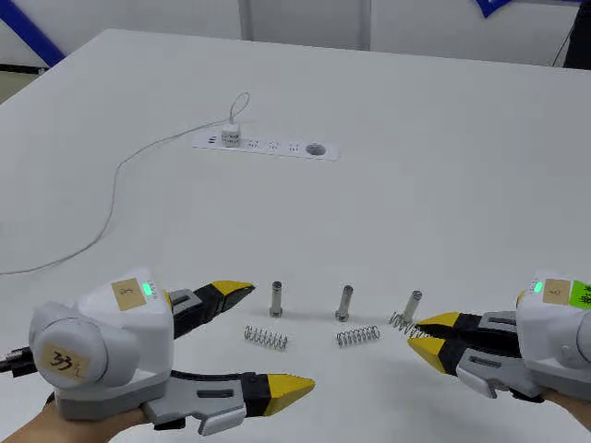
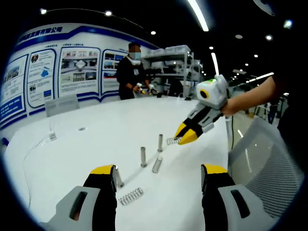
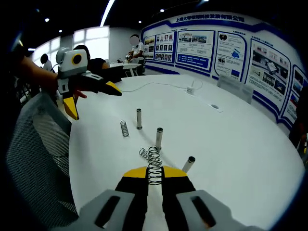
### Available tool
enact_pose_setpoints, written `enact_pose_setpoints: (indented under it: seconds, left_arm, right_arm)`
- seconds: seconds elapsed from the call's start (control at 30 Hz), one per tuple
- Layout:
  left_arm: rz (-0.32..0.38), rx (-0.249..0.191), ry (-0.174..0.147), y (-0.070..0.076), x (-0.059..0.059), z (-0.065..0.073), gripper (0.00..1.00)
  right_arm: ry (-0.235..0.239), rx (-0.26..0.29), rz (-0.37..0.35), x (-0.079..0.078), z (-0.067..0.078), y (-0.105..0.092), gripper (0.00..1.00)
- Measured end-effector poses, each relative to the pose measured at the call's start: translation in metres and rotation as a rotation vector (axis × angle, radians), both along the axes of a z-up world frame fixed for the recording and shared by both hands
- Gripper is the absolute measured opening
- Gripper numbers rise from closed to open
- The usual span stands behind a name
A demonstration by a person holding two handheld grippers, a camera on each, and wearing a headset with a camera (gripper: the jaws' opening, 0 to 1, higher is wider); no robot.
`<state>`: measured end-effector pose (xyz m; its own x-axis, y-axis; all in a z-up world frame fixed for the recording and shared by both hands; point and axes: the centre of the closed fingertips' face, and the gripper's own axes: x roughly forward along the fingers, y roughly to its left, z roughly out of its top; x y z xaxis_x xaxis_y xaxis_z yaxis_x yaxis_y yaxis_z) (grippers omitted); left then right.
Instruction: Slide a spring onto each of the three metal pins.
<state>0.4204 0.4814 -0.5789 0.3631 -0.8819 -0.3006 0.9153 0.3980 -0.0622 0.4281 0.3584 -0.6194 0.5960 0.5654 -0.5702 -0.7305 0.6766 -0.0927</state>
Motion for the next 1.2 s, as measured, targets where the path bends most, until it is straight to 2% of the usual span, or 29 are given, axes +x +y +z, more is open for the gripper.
enact_pose_setpoints:
  seconds: [0.03,0.17,0.27,0.4,0.47,0.63,0.7,0.8,1.0,1.07,1.2]
  left_arm:
    - [-0.013,0.001,-0.003,-0.003,-0.001,0.001,0.72]
    - [-0.037,0.006,-0.016,-0.011,-0.002,0.005,0.71]
    - [-0.063,0.0,-0.025,-0.016,-0.003,0.01,0.69]
    - [-0.087,-0.009,-0.03,-0.021,-0.004,0.013,0.65]
    - [-0.093,-0.015,-0.026,-0.023,-0.004,0.014,0.65]
    - [-0.144,-0.011,-0.016,-0.03,-0.012,0.013,0.56]
    - [-0.156,-0.01,-0.017,-0.032,-0.014,0.013,0.55]
    - [-0.171,0.007,-0.019,-0.034,-0.015,0.01,0.54]
    - [-0.192,-0.008,0.008,-0.039,-0.02,0.009,0.5]
    - [-0.201,0.004,0.001,-0.041,-0.021,0.007,0.49]
    - [-0.224,0.005,0.009,-0.045,-0.025,0.006,0.44]
  right_arm:
    - [-0.008,-0.015,0.012,-0.001,0.001,0.001,0.1]
    - [-0.006,0.005,0.028,-0.003,0.006,0.007,0.1]
    - [-0.005,-0.002,0.055,-0.007,0.01,0.013,0.1]
    - [0.021,-0.012,0.105,-0.013,0.012,0.024,0.1]
    - [0.017,-0.018,0.135,-0.016,0.015,0.03,0.1]
    - [0.018,0.002,0.179,-0.022,0.023,0.045,0.1]
    - [0.013,0.003,0.194,-0.022,0.026,0.05,0.1]
    - [0.011,0.002,0.213,-0.024,0.028,0.055,0.1]
    - [0.008,-0.008,0.249,-0.029,0.029,0.062,0.1]
    - [0.008,-0.004,0.255,-0.031,0.03,0.063,0.1]
    - [0.009,-0.001,0.274,-0.034,0.032,0.068,0.1]
